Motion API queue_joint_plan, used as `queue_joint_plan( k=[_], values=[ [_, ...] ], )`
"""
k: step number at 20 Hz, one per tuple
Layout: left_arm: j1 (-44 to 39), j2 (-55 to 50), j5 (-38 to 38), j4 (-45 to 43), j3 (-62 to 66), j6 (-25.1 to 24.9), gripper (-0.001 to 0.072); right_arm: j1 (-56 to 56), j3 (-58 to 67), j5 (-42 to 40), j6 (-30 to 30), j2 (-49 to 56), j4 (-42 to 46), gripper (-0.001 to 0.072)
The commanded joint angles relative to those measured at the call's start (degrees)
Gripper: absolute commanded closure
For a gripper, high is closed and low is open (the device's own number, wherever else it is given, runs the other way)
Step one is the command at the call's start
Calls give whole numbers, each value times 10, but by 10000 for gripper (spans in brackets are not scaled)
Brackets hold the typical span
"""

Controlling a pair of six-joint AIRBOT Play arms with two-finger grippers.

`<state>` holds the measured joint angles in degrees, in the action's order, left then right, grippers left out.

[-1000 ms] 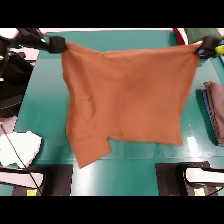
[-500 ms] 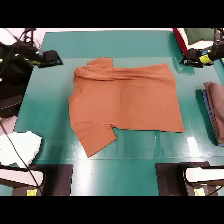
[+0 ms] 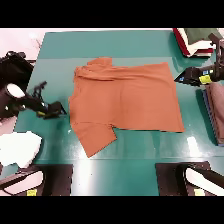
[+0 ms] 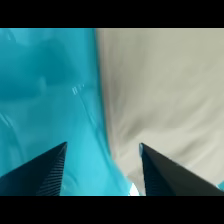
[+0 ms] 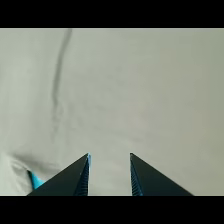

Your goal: Fold the shirts.

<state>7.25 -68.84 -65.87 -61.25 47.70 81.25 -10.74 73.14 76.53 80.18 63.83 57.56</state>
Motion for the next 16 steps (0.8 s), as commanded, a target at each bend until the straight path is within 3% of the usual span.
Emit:
queue_joint_plan(
  k=[1, 6, 7, 9, 10, 14, 15, 16],
  values=[
    [-3, 20, 42, 100, -111, -58, 181, 1, -36, -9, -3, -39, -25, 420],
    [-92, 20, 129, 114, -137, -40, 183, 1, -36, -10, -3, -58, -25, 420],
    [-98, 20, 134, 115, -136, -28, 295, 0, -36, -9, -3, -61, -24, 420],
    [-97, 20, 123, 109, -124, -27, 610, -20, -36, 15, -5, -64, -18, 420],
    [-97, 20, 110, 102, -112, -29, 678, -37, -37, 37, -8, -64, -3, 420],
    [-97, 20, 74, 101, -55, -38, 679, -156, -137, 77, -8, -92, 83, 420],
    [-97, 20, 69, 101, -43, -38, 678, -200, -183, 76, -8, -103, 101, 404],
    [-97, 20, 68, 101, -33, -38, 678, -246, -228, 71, -9, -107, 114, 332]
  ],
)
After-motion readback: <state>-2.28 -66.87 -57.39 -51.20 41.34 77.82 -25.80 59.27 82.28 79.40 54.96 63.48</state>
